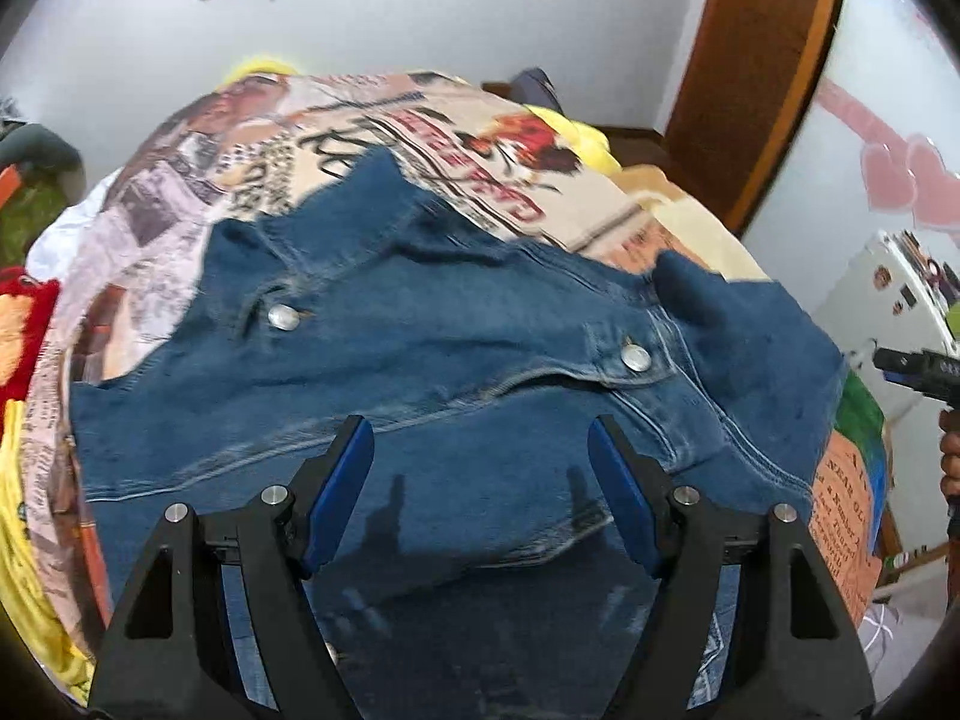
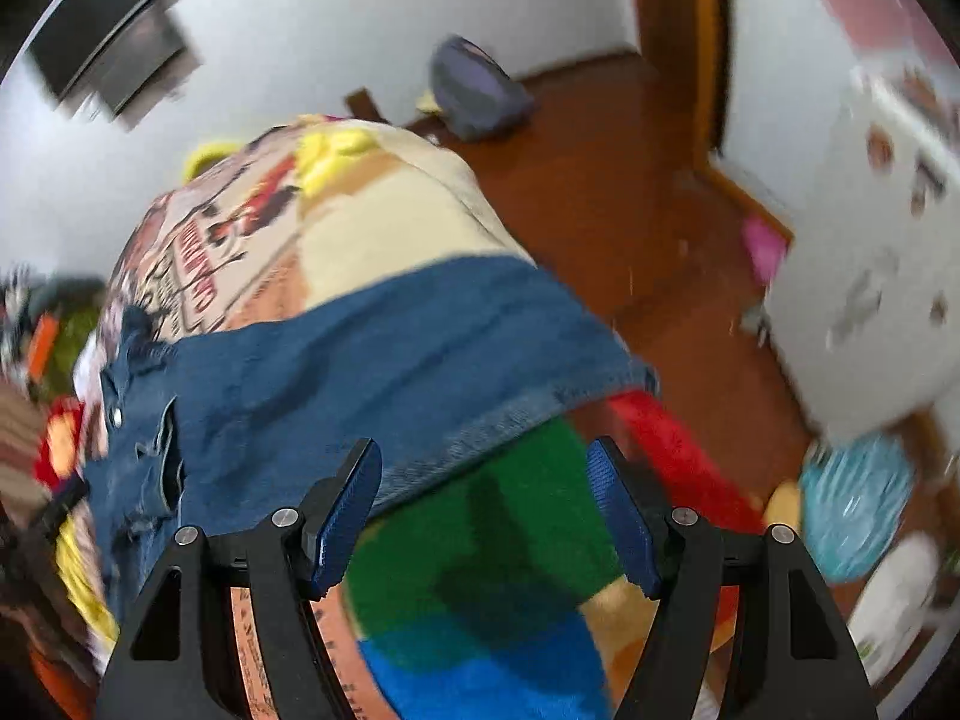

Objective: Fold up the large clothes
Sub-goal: 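Carry the sleeve across the jacket front toward the left gripper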

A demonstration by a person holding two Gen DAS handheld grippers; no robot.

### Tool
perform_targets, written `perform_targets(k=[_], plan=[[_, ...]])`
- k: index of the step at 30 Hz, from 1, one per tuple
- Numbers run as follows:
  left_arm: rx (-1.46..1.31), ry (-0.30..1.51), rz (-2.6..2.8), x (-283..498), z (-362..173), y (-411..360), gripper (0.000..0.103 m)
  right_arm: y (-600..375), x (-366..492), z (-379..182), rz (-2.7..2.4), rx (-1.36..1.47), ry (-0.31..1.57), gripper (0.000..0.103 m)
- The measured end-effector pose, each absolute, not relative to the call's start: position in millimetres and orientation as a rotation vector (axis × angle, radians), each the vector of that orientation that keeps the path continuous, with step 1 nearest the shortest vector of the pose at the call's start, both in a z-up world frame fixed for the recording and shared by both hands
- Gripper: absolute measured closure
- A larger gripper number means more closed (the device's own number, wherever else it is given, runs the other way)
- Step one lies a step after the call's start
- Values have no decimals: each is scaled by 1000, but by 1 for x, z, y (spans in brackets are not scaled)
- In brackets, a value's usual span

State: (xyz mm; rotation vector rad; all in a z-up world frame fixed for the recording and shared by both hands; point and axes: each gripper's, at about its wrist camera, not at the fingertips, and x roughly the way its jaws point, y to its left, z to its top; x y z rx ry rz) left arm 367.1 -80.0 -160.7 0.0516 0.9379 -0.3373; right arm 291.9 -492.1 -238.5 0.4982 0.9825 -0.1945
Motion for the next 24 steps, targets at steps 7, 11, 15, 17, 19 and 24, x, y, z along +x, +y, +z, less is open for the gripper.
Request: perform_targets(k=[7,11,15,17,19,24], plan=[[60,957,-353,366,-170,-88,30,-522,313,-279,-216,687,1020,34],[54,959,-338,366,-172,-83,30,-530,331,-291,-232,728,1021,34],[30,961,-320,368,-172,-74,30,-536,345,-304,-270,759,1029,42],[18,962,-314,367,-172,-69,30,-539,347,-308,-289,766,1014,53],[16,961,-309,365,-171,-67,30,-539,347,-305,-302,771,989,64],[20,955,-303,360,-169,-64,30,-527,348,-274,-296,680,926,89]])
